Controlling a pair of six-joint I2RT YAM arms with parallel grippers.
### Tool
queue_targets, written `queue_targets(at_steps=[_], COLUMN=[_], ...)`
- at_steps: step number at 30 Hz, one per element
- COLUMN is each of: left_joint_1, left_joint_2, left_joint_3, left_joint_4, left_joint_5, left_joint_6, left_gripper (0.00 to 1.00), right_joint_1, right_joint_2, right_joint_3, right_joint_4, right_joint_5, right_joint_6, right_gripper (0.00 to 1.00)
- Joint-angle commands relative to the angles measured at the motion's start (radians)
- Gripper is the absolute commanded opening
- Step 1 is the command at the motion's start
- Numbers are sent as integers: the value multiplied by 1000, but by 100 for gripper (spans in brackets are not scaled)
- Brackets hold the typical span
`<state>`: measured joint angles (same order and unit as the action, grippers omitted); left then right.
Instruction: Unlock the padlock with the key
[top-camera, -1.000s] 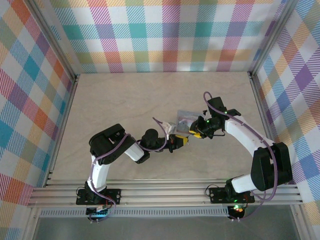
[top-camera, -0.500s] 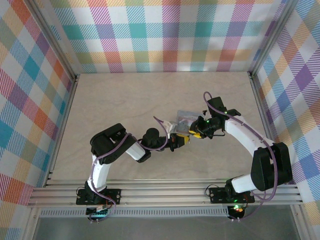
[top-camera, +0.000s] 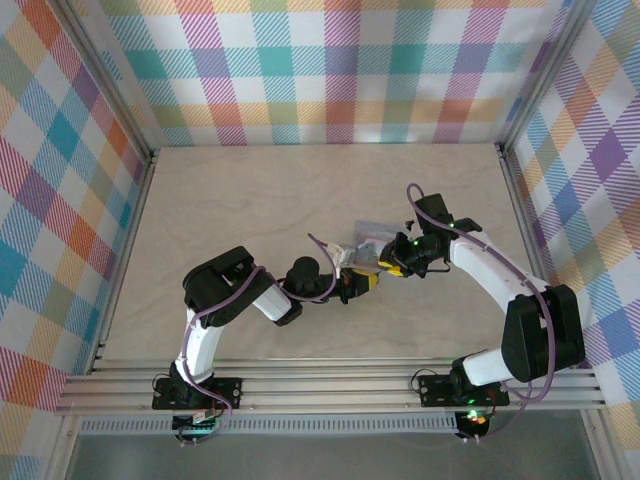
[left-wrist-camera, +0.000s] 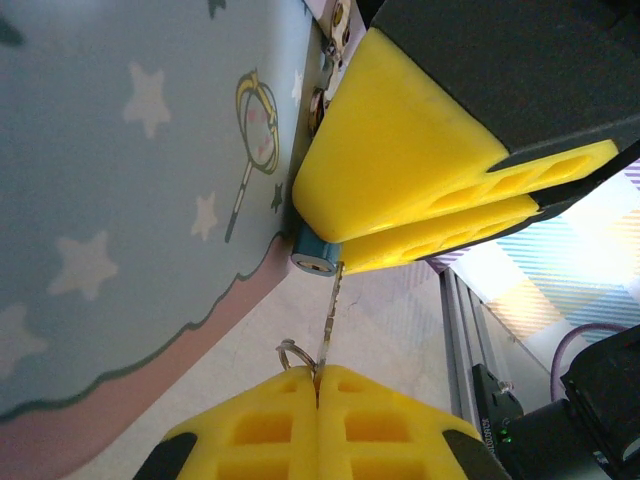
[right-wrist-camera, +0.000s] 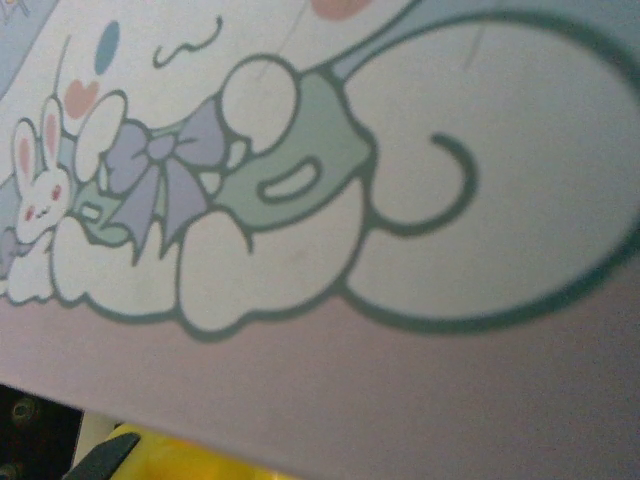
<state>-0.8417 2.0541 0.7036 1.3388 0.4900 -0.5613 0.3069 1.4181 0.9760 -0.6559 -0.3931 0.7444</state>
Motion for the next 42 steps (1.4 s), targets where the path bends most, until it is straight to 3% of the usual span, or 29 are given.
queue_targets(at_steps=[1, 42], left_joint_1=[7, 7], left_joint_2=[6, -2], left_joint_3=[9, 25], left_joint_4=[41, 42], left_joint_5=[17, 24], left_joint_6=[-1, -11], left_gripper=[0, 0], right_joint_1=[-8, -8], right_joint_2=[-25, -15], right_joint_3=[8, -2], right_joint_4=[-4, 3], right_joint_5=[-9, -21], right_joint_6=[-23, -25], right_gripper=[0, 0])
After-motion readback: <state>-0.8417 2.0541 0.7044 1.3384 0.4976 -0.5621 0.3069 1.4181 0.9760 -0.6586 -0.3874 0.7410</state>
